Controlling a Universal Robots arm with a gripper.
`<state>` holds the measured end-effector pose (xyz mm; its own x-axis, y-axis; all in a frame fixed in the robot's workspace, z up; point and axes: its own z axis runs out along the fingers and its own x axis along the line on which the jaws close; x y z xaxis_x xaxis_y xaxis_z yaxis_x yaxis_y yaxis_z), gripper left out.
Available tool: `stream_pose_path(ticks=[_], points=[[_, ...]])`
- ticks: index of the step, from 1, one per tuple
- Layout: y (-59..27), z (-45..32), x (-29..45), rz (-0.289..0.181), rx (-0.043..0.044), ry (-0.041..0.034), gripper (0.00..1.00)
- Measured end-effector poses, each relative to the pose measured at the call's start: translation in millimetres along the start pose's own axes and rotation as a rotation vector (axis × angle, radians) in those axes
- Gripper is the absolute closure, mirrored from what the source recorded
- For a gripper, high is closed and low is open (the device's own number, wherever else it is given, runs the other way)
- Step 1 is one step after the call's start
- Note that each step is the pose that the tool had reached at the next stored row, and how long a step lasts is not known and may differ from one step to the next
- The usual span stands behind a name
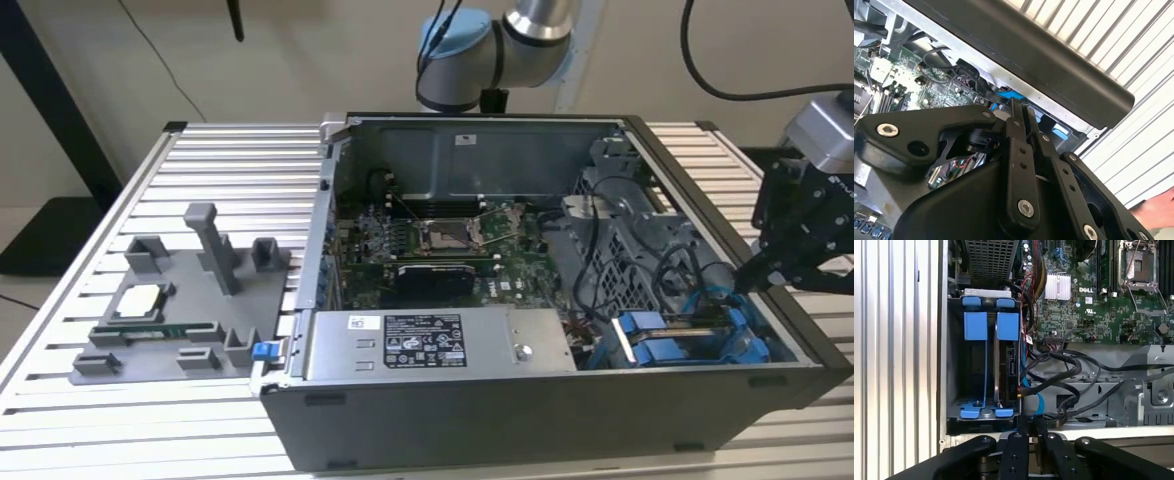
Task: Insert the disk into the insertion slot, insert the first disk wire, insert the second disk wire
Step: 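Insert the second disk wire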
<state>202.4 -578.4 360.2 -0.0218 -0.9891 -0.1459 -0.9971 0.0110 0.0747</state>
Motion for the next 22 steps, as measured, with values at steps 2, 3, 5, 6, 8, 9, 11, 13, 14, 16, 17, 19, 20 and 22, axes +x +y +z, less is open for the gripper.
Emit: stream_pose_path(ticks=[2, 3, 5, 6, 8, 9, 11, 13, 14, 16, 17, 19, 20, 22], points=[[0.0, 0.0, 0.0, 0.0, 0.0, 0.0, 0.0], [0.0, 0.1, 0.0, 0.0, -0.0001, 0.0, 0.0], [0.0, 0.1, 0.0, 0.0, 0.0, 0.0, 0.0], [0.0, 0.1, 0.0, 0.0, 0.0, 0.0, 0.0], [0.0, 0.1, 0.0, 0.0, 0.0, 0.0, 0.0], [0.0, 0.0, 0.0, 0.0, 0.0, 0.0, 1.0], [0.3, -2.9, -0.4, 0.0, -0.0004, -0.0002, 1.0], [0.6, -7.3, -1.1, 0.0, -0.0008, -0.0002, 1.0], [0.7, -8.8, -1.3, 0.0, -0.0009, -0.0001, 1.0], [0.6, -9.0, -0.8, 0.0, -0.001, -0.0003, 1.0], [0.5, -9.2, -0.3, 0.0, -0.0013, -0.0001, 1.0], [0.0, -9.5, 1.2, 0.0, -0.0025, 0.0, 0.0], [-0.3, -9.7, 2.0, 0.001, -0.003, 0.0001, 0.0], [-1.0, -9.7, 2.9, 0.001, -0.0039, 0.0, 0.0]])
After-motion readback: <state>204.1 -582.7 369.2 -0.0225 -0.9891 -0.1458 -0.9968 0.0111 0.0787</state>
